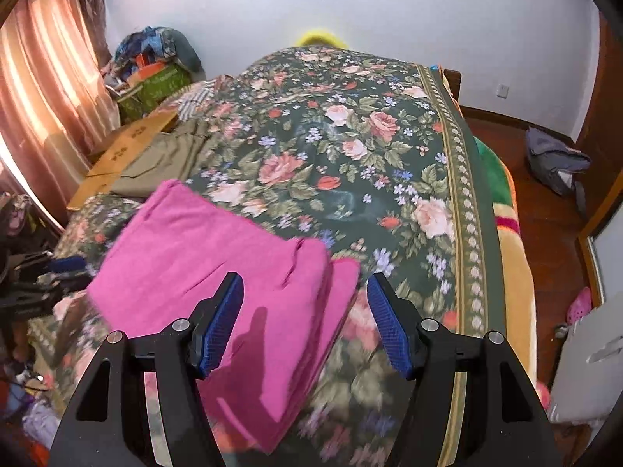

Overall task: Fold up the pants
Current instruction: 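Press the folded pink trousers flat with both grippers open, then close both grippers on the folded edge of the pink trousers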

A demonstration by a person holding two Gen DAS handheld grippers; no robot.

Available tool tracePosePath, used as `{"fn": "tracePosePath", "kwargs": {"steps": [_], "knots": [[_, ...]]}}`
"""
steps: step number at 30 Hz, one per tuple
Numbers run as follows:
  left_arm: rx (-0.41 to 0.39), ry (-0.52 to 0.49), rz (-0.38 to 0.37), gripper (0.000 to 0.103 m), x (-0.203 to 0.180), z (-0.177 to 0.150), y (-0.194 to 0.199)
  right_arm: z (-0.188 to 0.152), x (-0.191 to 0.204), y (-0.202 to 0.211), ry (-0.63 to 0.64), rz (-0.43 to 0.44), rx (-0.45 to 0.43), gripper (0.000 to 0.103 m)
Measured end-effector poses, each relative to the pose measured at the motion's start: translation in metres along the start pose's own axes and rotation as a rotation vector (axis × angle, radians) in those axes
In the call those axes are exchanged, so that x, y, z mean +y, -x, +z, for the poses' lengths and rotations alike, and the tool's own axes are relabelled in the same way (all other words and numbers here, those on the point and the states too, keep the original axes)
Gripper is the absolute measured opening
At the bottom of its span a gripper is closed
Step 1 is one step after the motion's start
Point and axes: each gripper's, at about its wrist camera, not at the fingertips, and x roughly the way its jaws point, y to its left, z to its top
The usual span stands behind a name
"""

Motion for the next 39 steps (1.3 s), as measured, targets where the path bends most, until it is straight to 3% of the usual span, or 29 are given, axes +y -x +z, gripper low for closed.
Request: {"fn": "tracePosePath", "kwargs": {"steps": [9,14,18,23,27,34,39], "knots": [[0.002,-0.019,0.056,0.049,-0.011,-0.004,-0.019,-0.046,-0.002,-0.008,-0.119,0.043,0.074,0.062],[0.002,0.025,0.042,0.049,0.000,-0.009,-0.023,-0.057,-0.010,-0.012,-0.154,0.051,0.093,0.062],[-0.003,0.034,0.068,0.049,0.009,-0.006,-0.012,-0.053,-0.004,-0.004,-0.105,0.006,0.083,0.062],[-0.052,0.073,0.002,0.049,0.019,0.010,0.008,-0.041,-0.003,0.012,-0.043,-0.081,0.034,0.063],[-0.087,0.016,-0.007,0.055,0.003,0.029,0.012,-0.028,-0.009,0.018,-0.061,-0.079,-0.008,0.063],[-0.087,-0.040,-0.043,0.062,-0.023,0.055,-0.016,-0.015,-0.006,0.000,-0.066,-0.061,-0.003,0.063],[-0.025,-0.010,-0.061,0.062,-0.018,0.060,-0.048,-0.018,-0.008,-0.022,-0.091,-0.030,0.041,0.063]]}}
